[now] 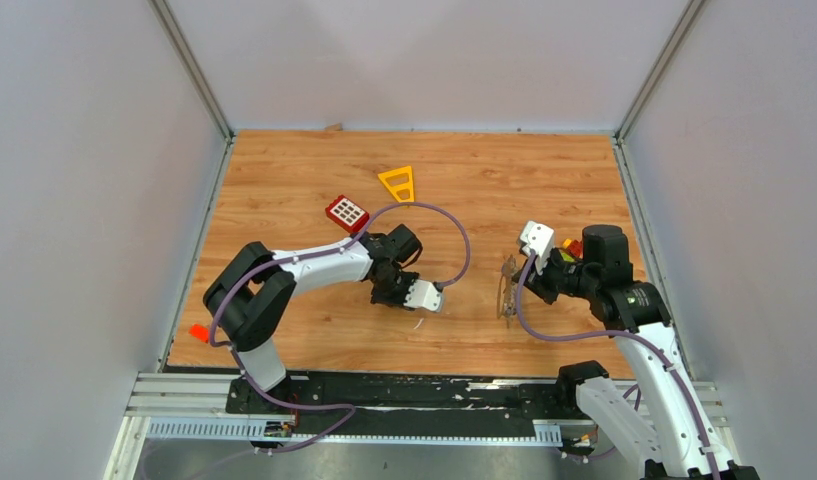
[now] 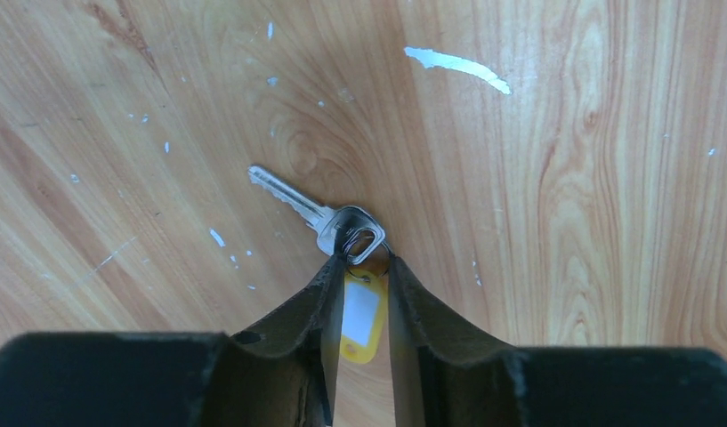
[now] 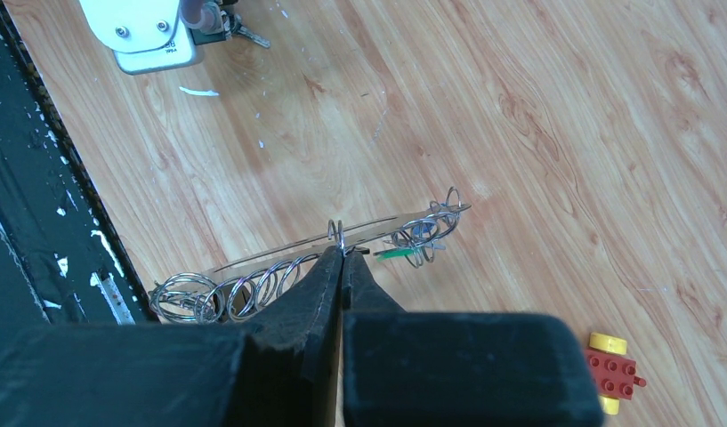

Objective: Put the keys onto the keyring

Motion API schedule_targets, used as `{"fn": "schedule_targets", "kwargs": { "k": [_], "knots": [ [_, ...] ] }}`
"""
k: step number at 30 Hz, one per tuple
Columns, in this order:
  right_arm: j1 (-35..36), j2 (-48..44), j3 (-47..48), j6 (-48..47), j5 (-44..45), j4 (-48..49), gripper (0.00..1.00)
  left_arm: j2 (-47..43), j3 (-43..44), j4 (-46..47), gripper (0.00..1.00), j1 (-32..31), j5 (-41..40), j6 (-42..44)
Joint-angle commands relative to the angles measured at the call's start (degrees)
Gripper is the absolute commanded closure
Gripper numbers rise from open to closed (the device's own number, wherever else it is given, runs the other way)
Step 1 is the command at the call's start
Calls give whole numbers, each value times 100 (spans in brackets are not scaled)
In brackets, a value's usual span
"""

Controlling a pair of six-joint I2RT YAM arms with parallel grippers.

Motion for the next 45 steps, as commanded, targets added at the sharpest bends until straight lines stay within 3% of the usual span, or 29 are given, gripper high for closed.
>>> {"fn": "schedule_targets", "kwargs": {
  "k": [1, 6, 12, 31, 34, 40, 45],
  "knots": [
    [-10, -53, 35, -83, -174, 103, 100, 237, 35, -295, 72, 27, 129, -83],
    [-14, -60, 26, -97, -155, 120, 100, 94, 71, -278, 89, 29, 187, -287],
    [-11, -69, 17, -96, -144, 121, 100, -158, 65, -233, 100, 29, 318, -521],
    [-10, -62, -1, -83, -134, 147, 100, -1307, -503, -31, 100, 29, 957, -881],
    [-12, -61, -4, -87, -134, 147, 100, -1382, -596, 40, 96, 38, 889, -903],
    [-14, -52, -9, -98, -128, 147, 100, -1366, -765, 122, 76, 47, 654, -933],
    [-8, -44, -18, -100, -137, 151, 100, -1469, -925, 203, 68, 60, 485, -913]
  ]
}}
